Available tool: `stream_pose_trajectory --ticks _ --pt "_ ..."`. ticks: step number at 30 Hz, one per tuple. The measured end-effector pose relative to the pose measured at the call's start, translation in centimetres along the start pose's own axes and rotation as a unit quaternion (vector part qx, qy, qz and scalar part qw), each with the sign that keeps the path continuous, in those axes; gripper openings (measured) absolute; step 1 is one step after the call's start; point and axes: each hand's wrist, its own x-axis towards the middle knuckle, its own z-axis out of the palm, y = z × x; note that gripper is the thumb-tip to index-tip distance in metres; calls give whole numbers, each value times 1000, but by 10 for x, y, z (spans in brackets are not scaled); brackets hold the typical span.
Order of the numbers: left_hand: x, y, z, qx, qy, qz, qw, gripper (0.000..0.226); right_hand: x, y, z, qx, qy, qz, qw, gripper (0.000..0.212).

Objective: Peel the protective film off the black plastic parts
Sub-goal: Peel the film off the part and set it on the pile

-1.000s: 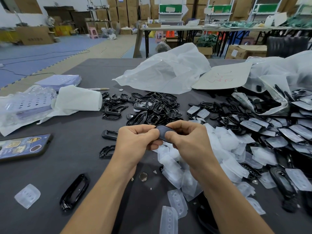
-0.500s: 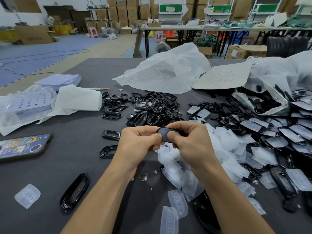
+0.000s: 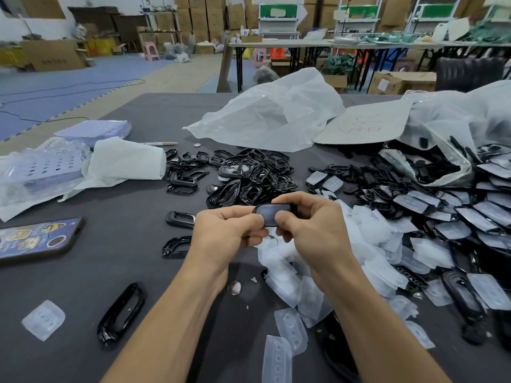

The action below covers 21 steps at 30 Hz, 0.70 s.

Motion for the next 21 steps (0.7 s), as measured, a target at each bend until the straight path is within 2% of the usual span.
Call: stream_pose_trajectory --ticks 6,9,17,19,21 --pt "0 -3 -1 46 -44 27 998 26 2 1 -2 -10 21 -4 1000 32" --pt "2 -5 1 53 -27 37 998 6 2 0 -3 -5 5 -5 1000 34" --pt "6 -5 1 51 46 67 995 10 1 2 -1 42 -21 28 999 40" --pt "6 -7 1 74 53 85 992 12 0 4 3 3 2 6 1000 33" --pt "3 -7 2 80 53 95 991 12 -2 6 4 -75 23 -43 996 17"
